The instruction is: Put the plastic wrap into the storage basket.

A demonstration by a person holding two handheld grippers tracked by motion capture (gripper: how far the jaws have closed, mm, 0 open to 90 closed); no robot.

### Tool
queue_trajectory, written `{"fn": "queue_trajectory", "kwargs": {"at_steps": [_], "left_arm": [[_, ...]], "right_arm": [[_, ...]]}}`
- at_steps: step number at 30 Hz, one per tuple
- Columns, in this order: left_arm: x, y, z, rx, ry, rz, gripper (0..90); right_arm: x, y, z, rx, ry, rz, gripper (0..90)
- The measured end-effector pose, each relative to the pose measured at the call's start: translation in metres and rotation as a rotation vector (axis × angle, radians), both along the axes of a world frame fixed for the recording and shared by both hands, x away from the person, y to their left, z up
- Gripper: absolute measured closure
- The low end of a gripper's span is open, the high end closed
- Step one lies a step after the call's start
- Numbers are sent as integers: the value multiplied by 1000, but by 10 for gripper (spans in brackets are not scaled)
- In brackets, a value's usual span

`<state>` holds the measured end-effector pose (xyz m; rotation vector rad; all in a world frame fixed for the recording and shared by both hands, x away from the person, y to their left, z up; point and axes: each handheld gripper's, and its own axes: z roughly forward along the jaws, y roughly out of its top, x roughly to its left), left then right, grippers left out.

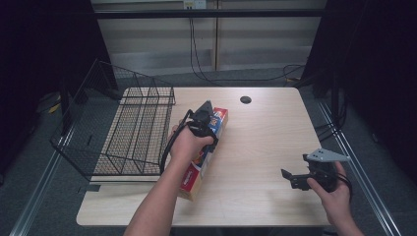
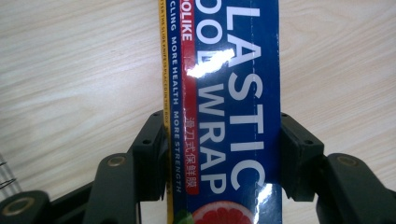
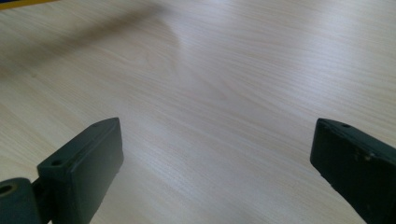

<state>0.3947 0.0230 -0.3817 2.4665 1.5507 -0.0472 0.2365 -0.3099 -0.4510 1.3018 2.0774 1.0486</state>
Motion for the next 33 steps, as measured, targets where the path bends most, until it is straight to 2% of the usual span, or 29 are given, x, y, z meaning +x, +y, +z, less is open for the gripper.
{"fn": "queue_trajectory", "kwargs": {"at_steps": [9, 10, 12, 16, 20, 23, 25, 33], "left_arm": [[3, 7, 16, -4, 3, 13, 443], [3, 8, 18, -6, 7, 26, 443], [4, 10, 19, -7, 11, 19, 443], [4, 12, 26, 23, 14, 22, 444], [6, 17, 32, -2, 10, 37, 443], [6, 18, 36, 2, 5, 29, 443], [7, 20, 40, -5, 5, 48, 444], [10, 28, 53, -8, -2, 54, 443]], "right_arm": [[0, -1, 1, 3, -5, -4, 26], [0, -1, 1, -1, -8, -2, 26], [0, -1, 1, 2, -9, -2, 26], [0, -1, 1, 1, -7, -5, 26], [0, 0, 0, 0, -4, 1, 26], [0, 0, 0, -1, -7, 1, 26], [0, 0, 0, -3, -8, -1, 26], [1, 0, 0, -13, -11, 4, 26]]}}
